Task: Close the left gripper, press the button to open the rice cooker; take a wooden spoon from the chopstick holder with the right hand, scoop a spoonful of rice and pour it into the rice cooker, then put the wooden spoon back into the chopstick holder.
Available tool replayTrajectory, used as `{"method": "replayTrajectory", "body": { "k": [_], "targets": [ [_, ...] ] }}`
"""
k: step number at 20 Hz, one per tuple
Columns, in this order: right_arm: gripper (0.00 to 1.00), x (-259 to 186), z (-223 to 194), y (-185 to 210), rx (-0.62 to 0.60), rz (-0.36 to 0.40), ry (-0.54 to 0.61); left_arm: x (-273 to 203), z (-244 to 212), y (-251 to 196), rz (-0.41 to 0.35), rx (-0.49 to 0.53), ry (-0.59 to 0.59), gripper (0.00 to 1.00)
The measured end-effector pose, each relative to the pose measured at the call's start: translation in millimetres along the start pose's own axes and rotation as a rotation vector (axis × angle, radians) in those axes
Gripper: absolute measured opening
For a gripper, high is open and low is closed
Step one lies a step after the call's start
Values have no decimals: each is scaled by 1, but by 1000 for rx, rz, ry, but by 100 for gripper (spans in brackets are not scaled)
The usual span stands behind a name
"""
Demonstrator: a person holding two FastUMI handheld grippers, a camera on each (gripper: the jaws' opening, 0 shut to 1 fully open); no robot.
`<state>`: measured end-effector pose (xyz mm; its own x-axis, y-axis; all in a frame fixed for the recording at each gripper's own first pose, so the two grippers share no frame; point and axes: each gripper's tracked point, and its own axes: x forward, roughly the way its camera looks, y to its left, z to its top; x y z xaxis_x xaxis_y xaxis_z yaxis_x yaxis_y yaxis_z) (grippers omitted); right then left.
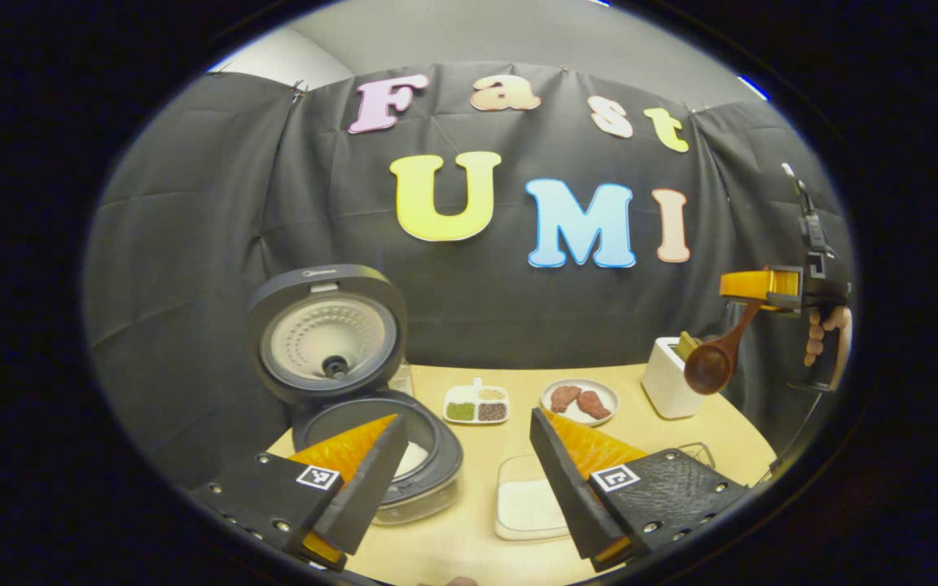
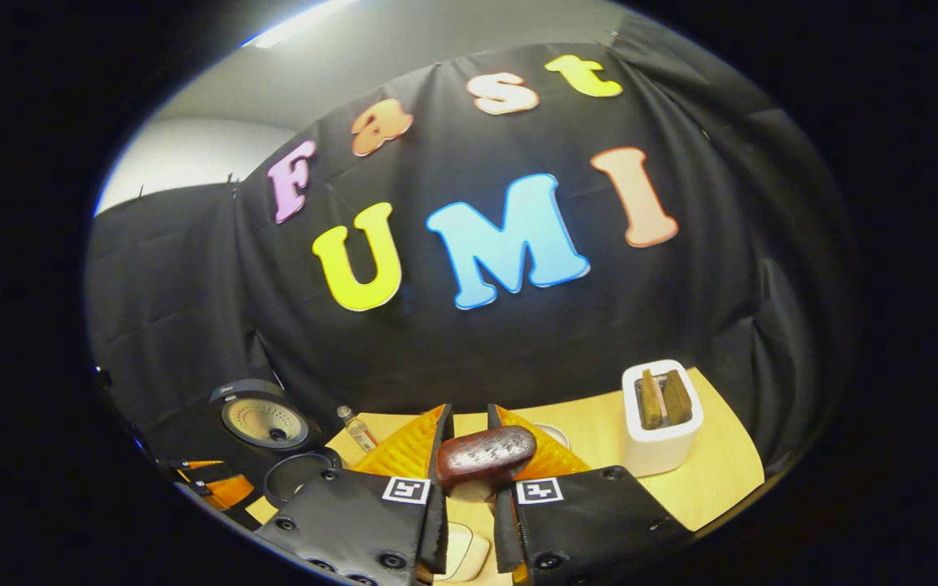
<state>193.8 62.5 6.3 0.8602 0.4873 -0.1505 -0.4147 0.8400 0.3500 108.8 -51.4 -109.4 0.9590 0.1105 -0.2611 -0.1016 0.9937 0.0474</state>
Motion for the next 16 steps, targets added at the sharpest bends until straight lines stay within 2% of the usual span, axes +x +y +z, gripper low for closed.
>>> {"method": "replayTrajectory", "body": {
  "k": [1,2,4,8,11,14,16],
  "targets": [
    [24,-4,-6,-18,30,-11,16,0,-2,-15,-2,-8,4,96],
    [21,-8,-13,-33,57,-16,39,0,-3,-29,-2,-16,4,94],
    [24,-1,-34,-54,124,-14,90,-5,-8,-50,15,-29,3,94],
    [24,-1,-84,-77,222,1,200,-14,-15,-86,54,-54,1,96],
    [24,4,-114,-91,285,-7,265,-34,-23,-97,93,-50,6,99],
    [24,12,-134,-98,334,-15,312,-54,-33,-94,140,-41,28,93],
    [24,18,-148,-99,351,-18,346,-64,-38,-89,171,-47,41,93]
  ]
}}
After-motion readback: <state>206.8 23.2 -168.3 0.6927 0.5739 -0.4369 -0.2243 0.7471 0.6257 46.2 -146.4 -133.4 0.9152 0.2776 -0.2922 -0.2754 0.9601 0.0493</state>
